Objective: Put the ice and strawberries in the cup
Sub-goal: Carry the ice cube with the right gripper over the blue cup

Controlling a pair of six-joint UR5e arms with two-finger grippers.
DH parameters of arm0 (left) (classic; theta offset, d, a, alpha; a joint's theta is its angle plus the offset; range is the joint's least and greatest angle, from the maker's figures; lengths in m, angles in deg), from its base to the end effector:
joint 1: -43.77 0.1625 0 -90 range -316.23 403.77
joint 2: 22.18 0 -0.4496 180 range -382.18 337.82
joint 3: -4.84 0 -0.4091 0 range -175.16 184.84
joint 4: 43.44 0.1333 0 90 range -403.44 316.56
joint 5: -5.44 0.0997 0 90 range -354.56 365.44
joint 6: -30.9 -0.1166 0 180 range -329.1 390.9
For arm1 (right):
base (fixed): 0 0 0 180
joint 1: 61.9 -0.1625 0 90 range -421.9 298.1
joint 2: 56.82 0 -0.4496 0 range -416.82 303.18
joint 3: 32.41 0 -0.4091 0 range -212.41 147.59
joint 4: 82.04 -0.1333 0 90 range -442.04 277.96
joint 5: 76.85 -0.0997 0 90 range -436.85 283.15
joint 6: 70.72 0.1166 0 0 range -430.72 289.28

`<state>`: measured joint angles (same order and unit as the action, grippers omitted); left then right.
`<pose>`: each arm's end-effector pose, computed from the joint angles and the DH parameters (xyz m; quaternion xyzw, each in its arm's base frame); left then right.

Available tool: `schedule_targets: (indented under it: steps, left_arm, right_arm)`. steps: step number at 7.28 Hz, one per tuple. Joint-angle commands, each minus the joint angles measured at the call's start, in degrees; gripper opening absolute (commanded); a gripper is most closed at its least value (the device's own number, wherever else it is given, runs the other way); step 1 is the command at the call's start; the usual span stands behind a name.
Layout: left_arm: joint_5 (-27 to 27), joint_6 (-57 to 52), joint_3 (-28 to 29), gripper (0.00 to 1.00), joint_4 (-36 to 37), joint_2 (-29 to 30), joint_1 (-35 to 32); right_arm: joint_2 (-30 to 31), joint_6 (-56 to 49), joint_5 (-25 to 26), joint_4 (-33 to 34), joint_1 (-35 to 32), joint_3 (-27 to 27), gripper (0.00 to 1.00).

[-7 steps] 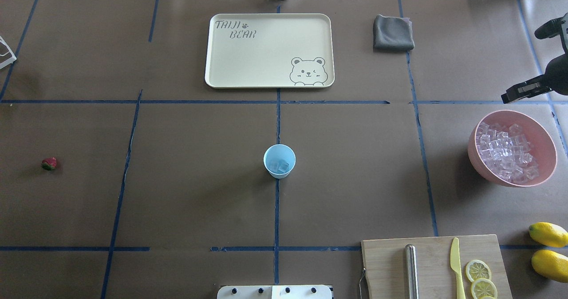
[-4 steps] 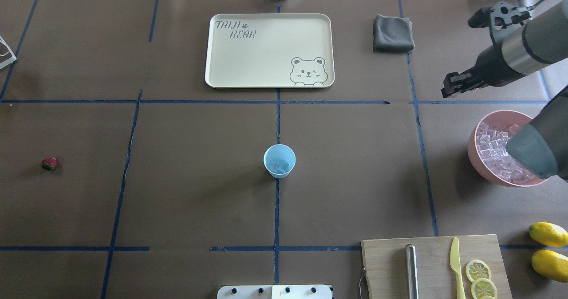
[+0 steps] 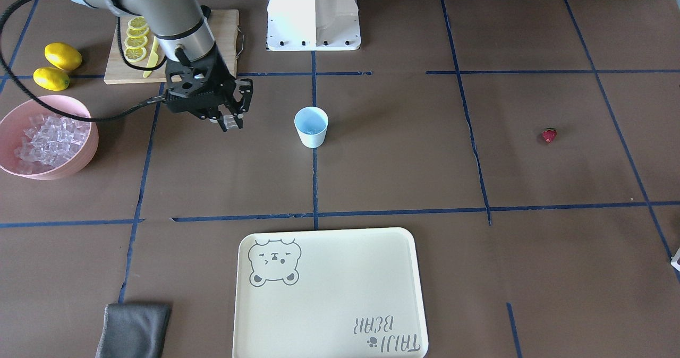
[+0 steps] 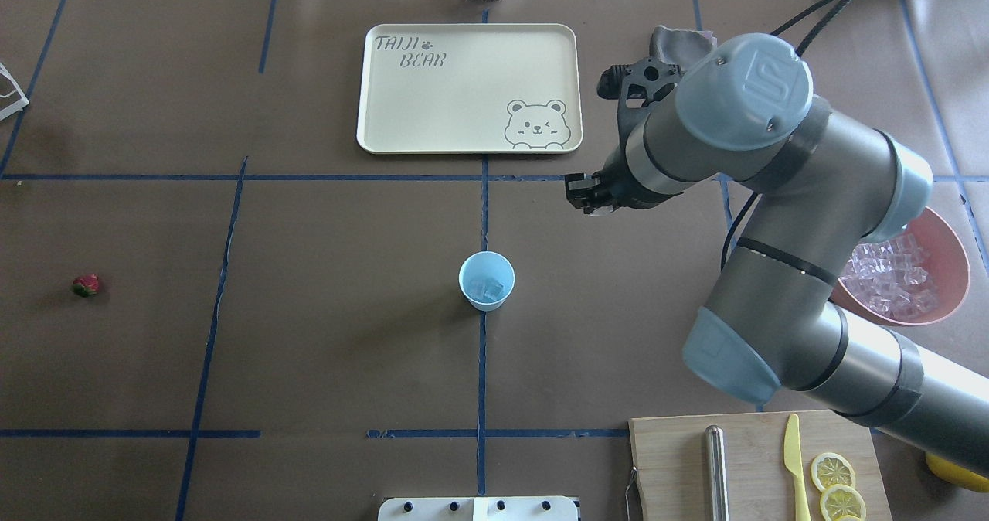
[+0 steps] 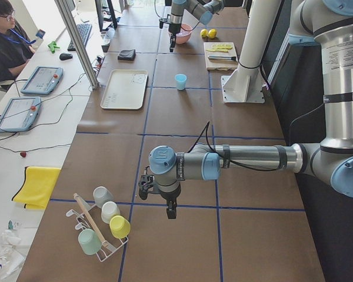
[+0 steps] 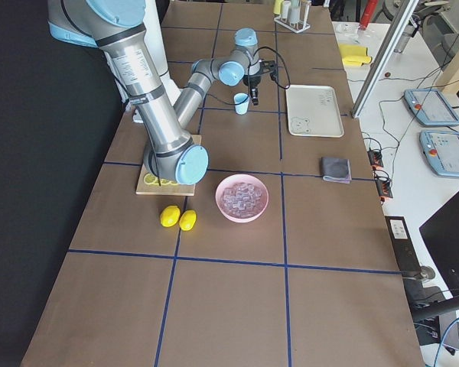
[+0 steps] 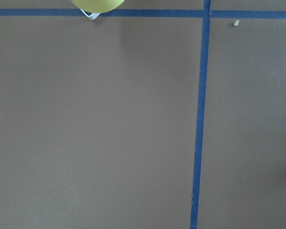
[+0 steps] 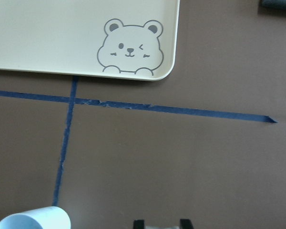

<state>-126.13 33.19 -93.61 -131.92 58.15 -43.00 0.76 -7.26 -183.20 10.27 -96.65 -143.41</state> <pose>-0.0317 -0.4314 0.7063 -0.0394 0.3533 -0.0008 0.9347 -0.4641 -0.4442 0.2062 0.1073 -0.4328 0.0027 0.8951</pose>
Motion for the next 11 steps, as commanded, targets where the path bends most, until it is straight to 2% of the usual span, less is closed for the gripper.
schedule_targets:
  steps: [1, 3, 4, 8, 9, 10, 11]
  left_arm:
    - [0.0, 0.0, -0.07, 1.0, -0.19, 0.0, 0.03]
    - [0.0, 0.0, -0.16, 1.0, -0.19, 0.0, 0.03]
    - [0.0, 0.0, -0.16, 1.0, -0.19, 0.0, 0.03]
    - [0.0, 0.0, -0.16, 1.0, -0.19, 0.0, 0.12]
    - [0.0, 0.0, -0.16, 1.0, -0.19, 0.0, 0.12]
    - [0.0, 0.0, -0.07, 1.0, -0.19, 0.0, 0.12]
    - [0.0, 0.0, -0.16, 1.0, -0.28, 0.0, 0.12]
  right_arm:
    - [-6.3, 6.39, 6.66, 0.23, 7.48, 4.96, 0.0]
    - [-11.67, 7.9, 9.13, 0.23, 9.79, 11.29, 0.0]
    - [-11.96, 8.25, 9.31, 0.15, 10.31, 12.63, 0.0]
    - [-11.34, 8.17, 11.16, 0.23, 11.64, 13.44, 0.0]
    - [-11.34, 8.08, 11.07, 0.15, 11.55, 13.44, 0.05]
    - [-11.34, 8.17, 11.25, 0.23, 11.55, 13.09, 0.97]
    - [-11.34, 8.17, 11.25, 0.23, 11.55, 13.26, 1.0]
